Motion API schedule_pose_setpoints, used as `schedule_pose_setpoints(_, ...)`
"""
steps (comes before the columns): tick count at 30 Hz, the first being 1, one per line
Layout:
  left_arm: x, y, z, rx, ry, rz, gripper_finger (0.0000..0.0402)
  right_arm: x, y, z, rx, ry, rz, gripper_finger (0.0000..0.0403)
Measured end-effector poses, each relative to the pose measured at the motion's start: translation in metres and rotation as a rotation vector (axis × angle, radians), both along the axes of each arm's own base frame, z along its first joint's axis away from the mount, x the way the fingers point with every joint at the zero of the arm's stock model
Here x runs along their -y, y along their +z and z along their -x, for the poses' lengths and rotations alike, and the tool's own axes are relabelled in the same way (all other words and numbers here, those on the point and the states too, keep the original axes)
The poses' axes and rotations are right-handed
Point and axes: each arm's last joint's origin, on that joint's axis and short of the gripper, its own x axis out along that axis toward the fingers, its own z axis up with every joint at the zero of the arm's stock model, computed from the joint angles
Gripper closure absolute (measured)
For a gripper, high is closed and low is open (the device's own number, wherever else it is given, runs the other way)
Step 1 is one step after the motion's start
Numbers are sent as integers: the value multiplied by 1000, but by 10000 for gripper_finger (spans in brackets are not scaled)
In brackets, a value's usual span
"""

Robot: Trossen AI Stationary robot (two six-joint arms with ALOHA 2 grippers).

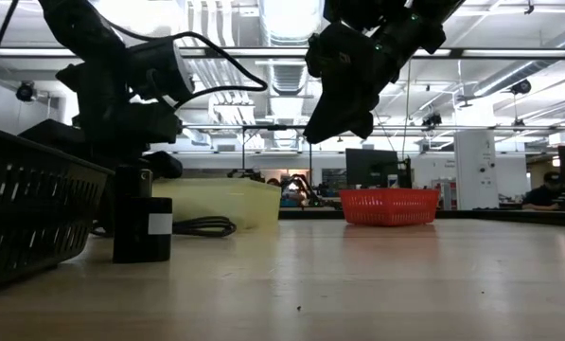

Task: Pick and place items into bin
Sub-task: Put the dark blue charger cable into the yellow bin

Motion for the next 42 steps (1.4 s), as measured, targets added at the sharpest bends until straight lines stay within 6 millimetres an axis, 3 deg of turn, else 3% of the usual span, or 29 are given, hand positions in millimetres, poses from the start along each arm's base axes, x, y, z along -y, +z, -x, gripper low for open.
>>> schedule_pose_setpoints(9,2,6,1,-6,12,86,393,0,0,0,0,0,0,344)
schedule_pose_setpoints(16,3,18,-6,33,0,136,398,0,0,0,-1,0,0,344)
schedule_pose_setpoints(23,2,46,-24,140,-4,126,399,0,0,0,-1,-2,-2,342)
schedule_pose_setpoints(26,-1,59,-33,190,34,41,399,0,0,0,-3,-11,-10,344)
schedule_pose_setpoints(33,-13,91,-42,295,235,-300,400,0,0,0,-6,-13,-15,342)
schedule_pose_setpoints(38,-27,106,-33,342,688,-584,400,0,-1,1,-15,-38,-40,346)
schedule_pose_setpoints(42,-36,110,-28,363,815,-571,400,-1,-1,1,-20,-36,-42,346)
